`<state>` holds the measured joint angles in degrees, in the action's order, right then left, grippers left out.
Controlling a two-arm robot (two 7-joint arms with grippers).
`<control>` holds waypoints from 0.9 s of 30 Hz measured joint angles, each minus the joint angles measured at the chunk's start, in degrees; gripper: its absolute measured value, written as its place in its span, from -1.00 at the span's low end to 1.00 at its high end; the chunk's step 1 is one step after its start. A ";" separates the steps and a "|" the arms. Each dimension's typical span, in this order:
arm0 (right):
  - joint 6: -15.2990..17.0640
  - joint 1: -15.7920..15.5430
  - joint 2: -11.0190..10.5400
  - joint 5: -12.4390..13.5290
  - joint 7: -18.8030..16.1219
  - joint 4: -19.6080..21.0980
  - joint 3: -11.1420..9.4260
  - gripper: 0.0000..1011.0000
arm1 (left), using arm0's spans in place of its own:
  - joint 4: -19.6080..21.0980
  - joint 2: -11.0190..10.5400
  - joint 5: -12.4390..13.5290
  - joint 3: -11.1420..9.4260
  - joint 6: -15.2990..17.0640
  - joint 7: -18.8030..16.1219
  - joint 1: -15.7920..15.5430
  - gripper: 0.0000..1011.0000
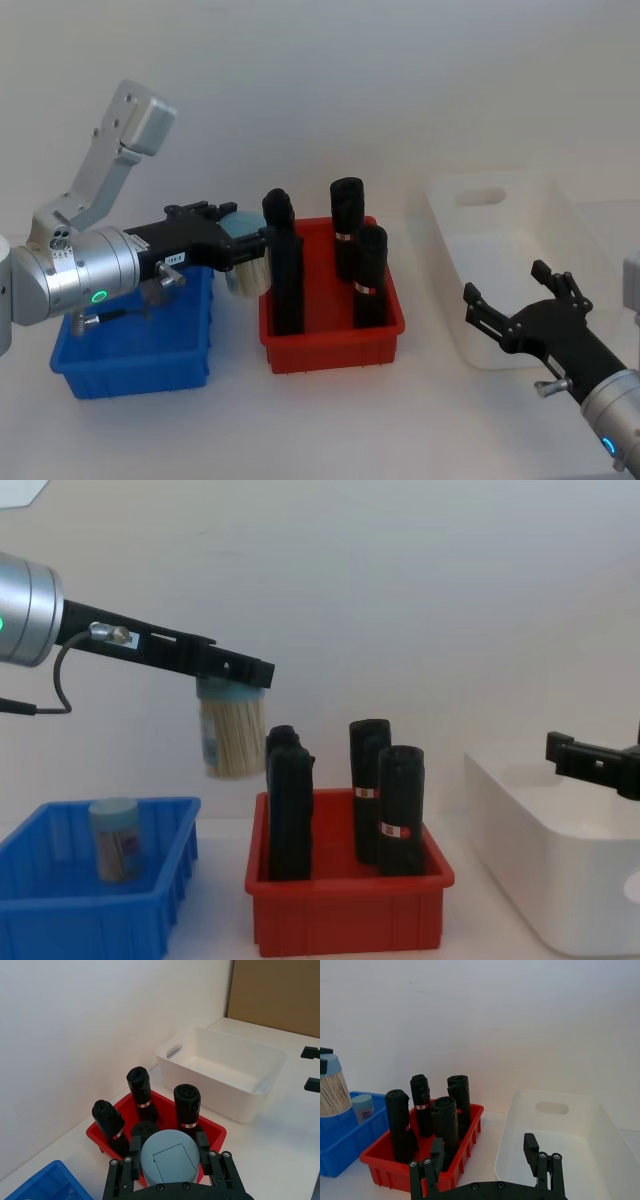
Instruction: Pick the cotton swabs from the blue box and place them into the white box.
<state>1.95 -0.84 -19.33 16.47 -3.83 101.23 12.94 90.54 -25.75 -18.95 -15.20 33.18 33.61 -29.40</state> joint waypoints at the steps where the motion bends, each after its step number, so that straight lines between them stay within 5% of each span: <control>1: 0.00 0.00 0.00 0.00 -0.02 0.00 0.00 0.98 | 0.02 0.01 0.01 -0.02 0.04 0.11 -0.02 0.32; 12: 0.20 0.54 0.23 -0.05 -2.30 0.03 0.20 0.98 | 0.34 0.06 0.07 -0.21 0.47 1.25 -0.34 0.32; 27: 2.33 3.91 2.24 -1.89 -11.53 -0.55 2.11 0.98 | 0.47 0.11 0.10 -0.31 0.70 1.77 -0.49 0.32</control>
<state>4.28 3.08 -17.10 14.57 -15.36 100.68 15.05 91.01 -25.65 -18.84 -15.51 33.88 35.38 -29.89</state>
